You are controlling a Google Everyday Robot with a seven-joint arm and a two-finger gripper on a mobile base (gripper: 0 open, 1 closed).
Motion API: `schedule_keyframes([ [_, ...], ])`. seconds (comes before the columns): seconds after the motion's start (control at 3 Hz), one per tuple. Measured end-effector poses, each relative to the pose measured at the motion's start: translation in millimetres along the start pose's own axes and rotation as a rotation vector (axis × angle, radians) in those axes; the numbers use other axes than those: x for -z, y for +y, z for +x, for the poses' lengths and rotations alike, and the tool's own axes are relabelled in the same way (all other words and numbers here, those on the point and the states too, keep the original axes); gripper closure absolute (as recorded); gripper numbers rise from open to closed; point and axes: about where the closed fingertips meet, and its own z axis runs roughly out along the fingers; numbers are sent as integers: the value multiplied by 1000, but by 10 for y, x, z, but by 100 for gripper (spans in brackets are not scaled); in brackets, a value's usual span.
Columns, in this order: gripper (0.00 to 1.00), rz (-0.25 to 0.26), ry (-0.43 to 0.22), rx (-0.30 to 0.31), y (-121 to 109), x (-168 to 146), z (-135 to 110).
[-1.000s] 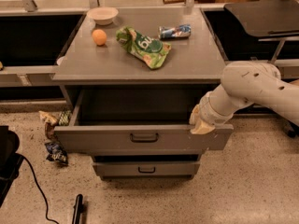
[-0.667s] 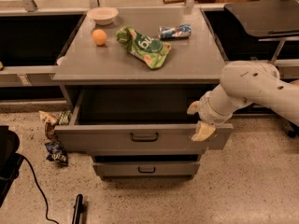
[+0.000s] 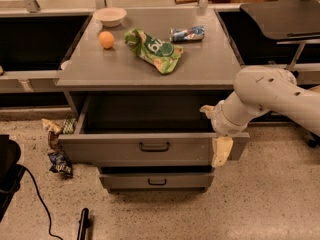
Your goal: Open top drawer
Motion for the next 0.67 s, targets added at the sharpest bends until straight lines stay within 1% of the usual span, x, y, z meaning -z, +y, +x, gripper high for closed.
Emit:
schedule_keyframes([
  [0.33,0,-74,-12,-14,183,-104,-26],
  [0.67,0,-129,-20,-22,333,-169,-55],
])
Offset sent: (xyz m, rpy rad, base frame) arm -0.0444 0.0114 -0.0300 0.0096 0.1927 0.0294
